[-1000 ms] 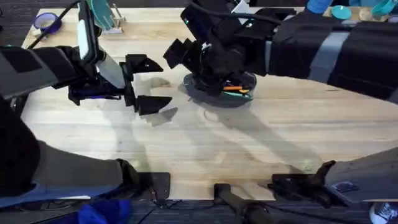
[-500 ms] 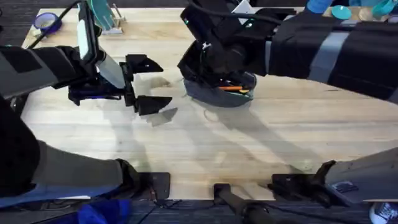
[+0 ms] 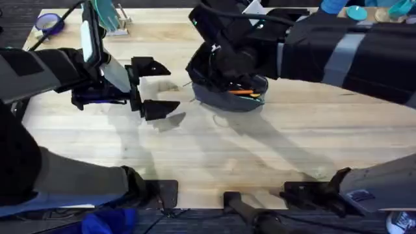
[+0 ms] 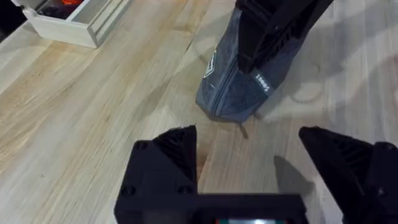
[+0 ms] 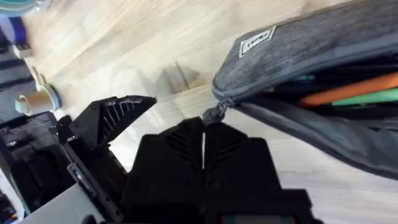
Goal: Unzip the bag, pick up the pens from the table one at a time and place them inside, then zip the bag closed.
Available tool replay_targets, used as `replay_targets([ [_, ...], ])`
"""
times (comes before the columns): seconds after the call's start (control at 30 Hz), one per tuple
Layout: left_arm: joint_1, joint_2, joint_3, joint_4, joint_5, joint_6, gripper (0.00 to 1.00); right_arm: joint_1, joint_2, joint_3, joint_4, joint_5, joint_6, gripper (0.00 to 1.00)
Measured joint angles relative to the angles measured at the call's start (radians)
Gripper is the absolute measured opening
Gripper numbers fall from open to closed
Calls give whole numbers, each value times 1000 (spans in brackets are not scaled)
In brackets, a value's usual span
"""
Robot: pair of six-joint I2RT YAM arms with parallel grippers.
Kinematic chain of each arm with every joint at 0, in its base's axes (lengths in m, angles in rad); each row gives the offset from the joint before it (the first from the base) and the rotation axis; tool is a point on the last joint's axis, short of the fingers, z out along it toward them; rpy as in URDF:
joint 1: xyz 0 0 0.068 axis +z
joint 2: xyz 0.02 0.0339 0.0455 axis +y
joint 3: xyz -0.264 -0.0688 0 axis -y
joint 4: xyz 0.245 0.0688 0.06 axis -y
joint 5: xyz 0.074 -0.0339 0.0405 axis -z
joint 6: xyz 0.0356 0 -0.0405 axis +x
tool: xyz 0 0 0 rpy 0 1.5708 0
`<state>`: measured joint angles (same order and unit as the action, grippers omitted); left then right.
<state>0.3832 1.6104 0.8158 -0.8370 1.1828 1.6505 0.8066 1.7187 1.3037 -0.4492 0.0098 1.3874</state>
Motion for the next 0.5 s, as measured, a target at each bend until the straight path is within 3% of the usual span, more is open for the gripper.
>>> replay_targets([
  [0.17,0,0,0,0,0,0,993,-17,0,0,0,-57,-1,30],
  [0.5,0,0,0,0,0,0,993,-134,0,0,0,-316,-30,30],
])
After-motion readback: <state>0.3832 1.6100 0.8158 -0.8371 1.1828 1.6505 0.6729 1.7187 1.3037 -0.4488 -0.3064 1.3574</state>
